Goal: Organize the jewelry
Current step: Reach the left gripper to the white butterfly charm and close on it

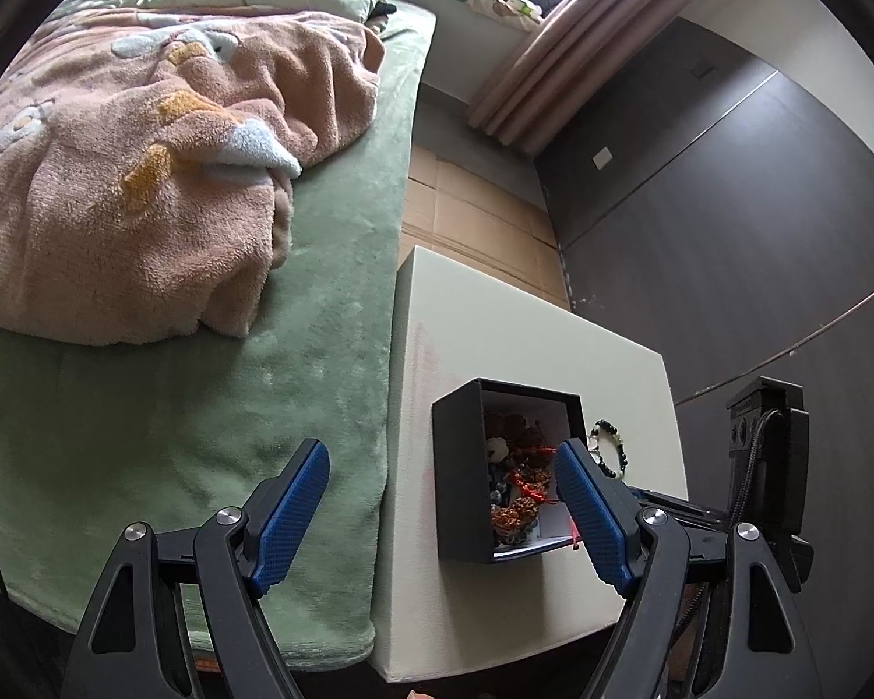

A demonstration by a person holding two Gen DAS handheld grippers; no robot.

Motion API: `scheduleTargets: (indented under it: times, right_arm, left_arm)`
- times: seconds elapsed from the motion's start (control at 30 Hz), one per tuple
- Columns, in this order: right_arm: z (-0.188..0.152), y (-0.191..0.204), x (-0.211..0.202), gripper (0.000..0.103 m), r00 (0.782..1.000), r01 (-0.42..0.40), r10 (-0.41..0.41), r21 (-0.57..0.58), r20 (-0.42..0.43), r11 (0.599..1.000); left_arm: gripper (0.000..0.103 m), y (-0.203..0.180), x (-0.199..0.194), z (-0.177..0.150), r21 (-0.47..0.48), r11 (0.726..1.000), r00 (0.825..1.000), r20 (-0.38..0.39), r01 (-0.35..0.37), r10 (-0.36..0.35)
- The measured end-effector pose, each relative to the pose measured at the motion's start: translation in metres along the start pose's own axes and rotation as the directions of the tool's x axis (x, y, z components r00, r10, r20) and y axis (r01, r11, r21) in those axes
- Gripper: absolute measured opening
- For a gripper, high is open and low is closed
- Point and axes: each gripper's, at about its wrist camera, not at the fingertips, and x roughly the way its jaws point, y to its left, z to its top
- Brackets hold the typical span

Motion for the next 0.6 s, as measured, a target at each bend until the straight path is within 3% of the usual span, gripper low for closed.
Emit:
scheduleTargets:
  times: [0.17,0.6]
  right_arm:
    - [-0.007,-0.009,-0.019,0.035,0.999,-0.019,0.019,0.02,0.026,1.0]
    - [-0.023,-0.085,-0.083,0.035,0.982,0.08,-0.105,0.162,0.155,0.984]
  left_arm:
    - [0.08,-0.01,0.007,-0.002,0.016,1.0,1.0,-0.012,0.014,-0.014]
    - [0.08,-0.067,0.031,-0.006,0.132,0.989,0.997,-0.061,0.064,-0.057]
